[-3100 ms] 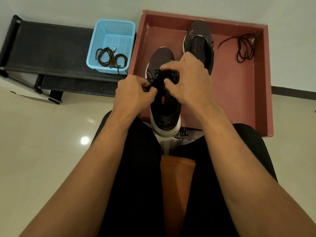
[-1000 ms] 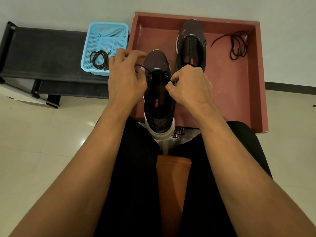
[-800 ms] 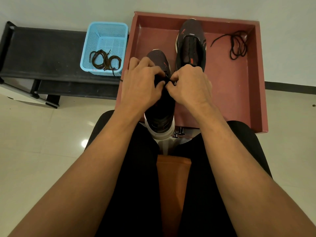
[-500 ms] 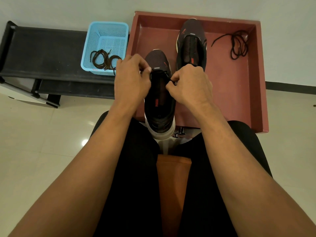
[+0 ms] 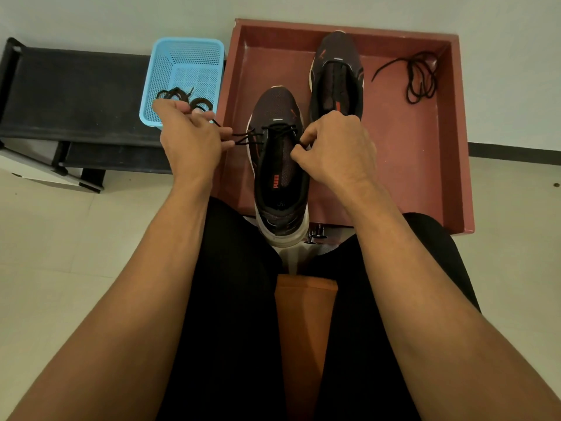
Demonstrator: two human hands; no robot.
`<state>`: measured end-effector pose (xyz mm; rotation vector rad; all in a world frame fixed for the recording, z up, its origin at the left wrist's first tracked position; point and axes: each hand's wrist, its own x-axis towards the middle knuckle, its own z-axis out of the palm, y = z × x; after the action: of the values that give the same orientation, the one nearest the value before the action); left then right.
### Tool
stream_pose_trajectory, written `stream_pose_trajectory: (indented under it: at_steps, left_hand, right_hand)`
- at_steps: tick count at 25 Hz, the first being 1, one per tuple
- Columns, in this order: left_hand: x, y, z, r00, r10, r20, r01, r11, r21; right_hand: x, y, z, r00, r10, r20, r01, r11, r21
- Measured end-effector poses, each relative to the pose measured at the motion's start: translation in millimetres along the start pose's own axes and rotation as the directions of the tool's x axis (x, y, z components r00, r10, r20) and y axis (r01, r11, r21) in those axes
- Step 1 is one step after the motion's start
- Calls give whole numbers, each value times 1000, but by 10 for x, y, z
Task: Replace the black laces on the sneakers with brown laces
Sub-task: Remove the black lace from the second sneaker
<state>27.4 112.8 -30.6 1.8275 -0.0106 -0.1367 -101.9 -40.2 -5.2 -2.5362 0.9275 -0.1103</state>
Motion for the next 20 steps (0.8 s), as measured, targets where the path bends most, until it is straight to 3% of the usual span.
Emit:
stream_pose_trajectory:
  at_steps: [3,7,11,16,20]
  left_hand:
    - [10,-42,-1,998,49,48,-56,985,163]
    - [-137,4,-14,965,207,163,-256,888,382]
    - [-367,52,38,919,96,382,-317,756,572]
    - [-346,35,55,924,11,382,-269,728,631]
    - [-356,78,42,930,15,367,-259,735,626]
  right_hand:
    - [-28,-35,-30,999,-22,-37,22,1000,3]
    - [-48,-147,35,991,-115,-62,114,993,-10]
    - [-9,-202,138,991,-130,-28,128,989,-73]
    - [-2,-207,182,990,-143,-5,142,988,-51]
    - [27,-176,109,985,-135,-106,135,991,-9]
